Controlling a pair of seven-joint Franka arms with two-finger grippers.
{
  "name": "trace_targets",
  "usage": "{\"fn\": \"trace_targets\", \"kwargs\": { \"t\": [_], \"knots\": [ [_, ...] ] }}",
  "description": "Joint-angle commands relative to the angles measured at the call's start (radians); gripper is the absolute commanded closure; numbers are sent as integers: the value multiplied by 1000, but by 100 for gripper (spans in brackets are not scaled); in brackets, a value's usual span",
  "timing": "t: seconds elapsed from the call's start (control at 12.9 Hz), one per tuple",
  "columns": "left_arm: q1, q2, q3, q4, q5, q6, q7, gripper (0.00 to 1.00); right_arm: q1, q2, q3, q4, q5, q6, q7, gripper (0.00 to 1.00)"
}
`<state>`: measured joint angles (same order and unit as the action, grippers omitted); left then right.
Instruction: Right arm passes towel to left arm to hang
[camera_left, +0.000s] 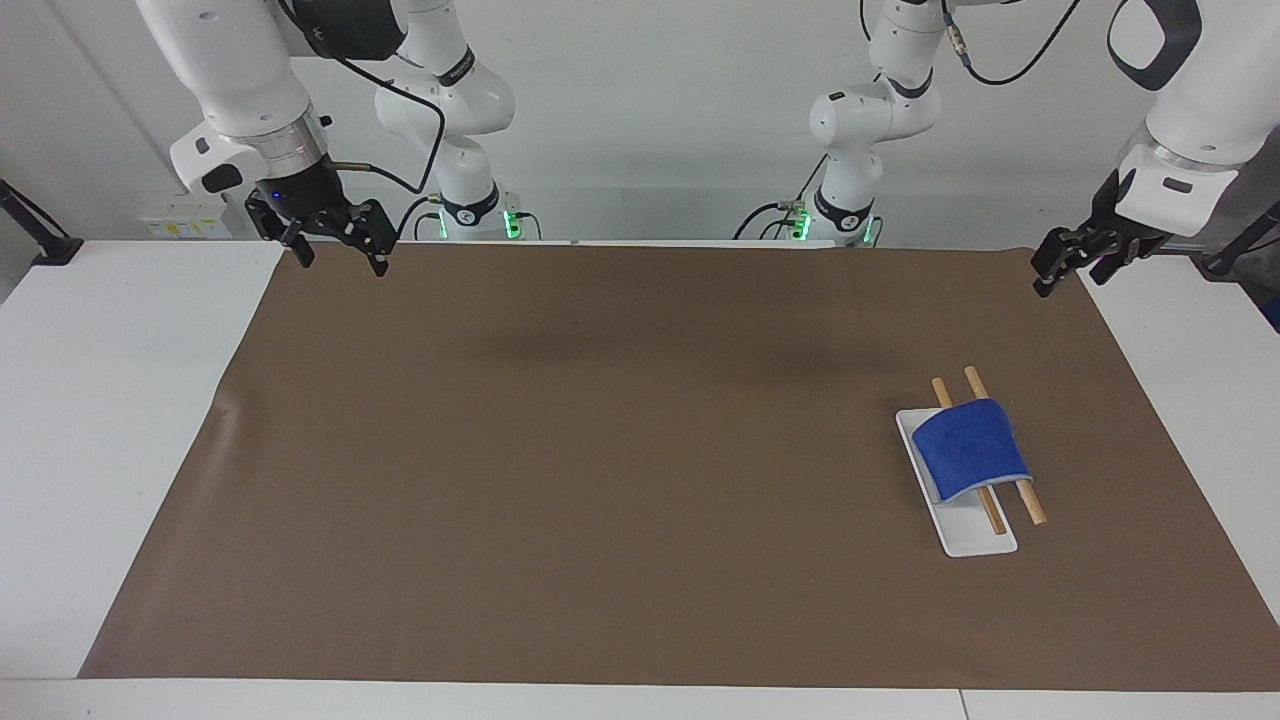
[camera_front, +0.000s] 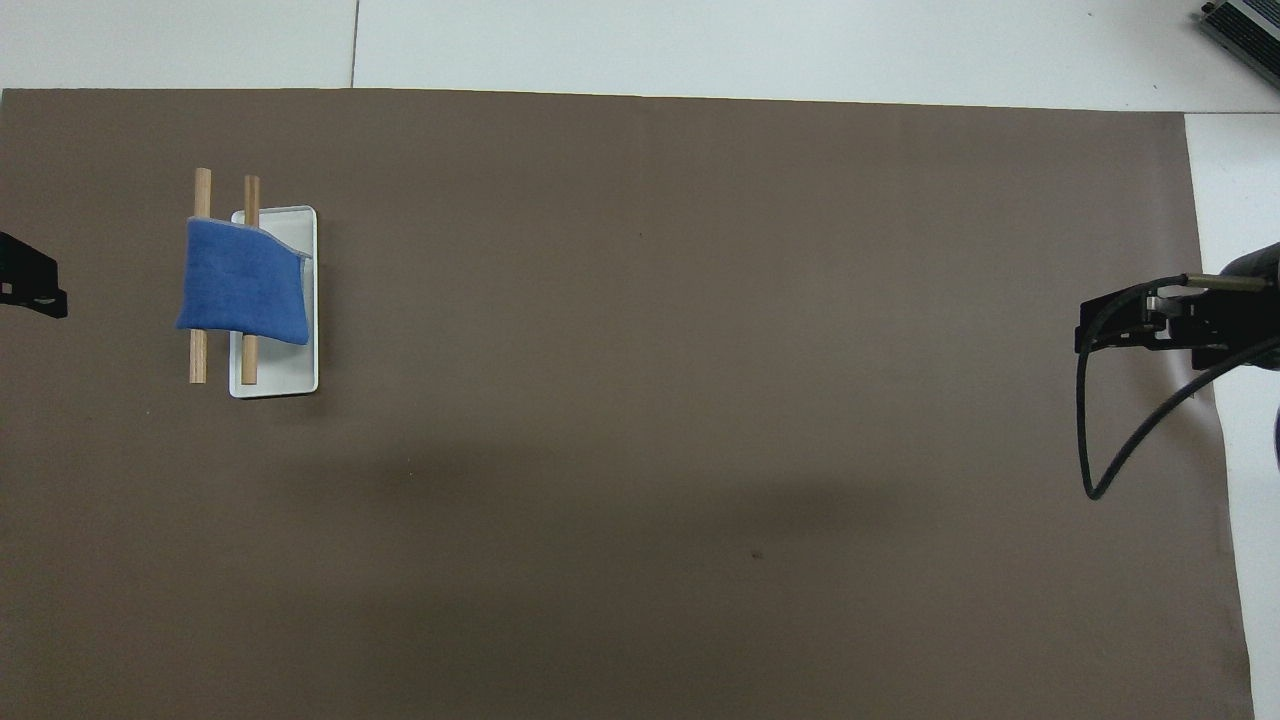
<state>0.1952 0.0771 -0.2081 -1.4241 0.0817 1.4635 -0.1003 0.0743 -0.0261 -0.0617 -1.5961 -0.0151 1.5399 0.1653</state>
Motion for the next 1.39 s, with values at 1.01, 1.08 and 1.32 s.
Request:
{"fn": "trace_targets", "kwargs": {
  "t": [1.01, 1.08, 1.32],
  "knots": [
    [0, -56, 6, -49, -20, 185, 129, 0, -7, -6, 2, -4, 1, -6, -24, 0],
    [7, -54, 7, -49, -35, 193, 125, 0, -7, -6, 2, -4, 1, -6, -24, 0],
    [10, -56, 6, -52, -42, 199, 99, 0, -8, -6, 2, -4, 1, -6, -26, 0]
  ]
}}
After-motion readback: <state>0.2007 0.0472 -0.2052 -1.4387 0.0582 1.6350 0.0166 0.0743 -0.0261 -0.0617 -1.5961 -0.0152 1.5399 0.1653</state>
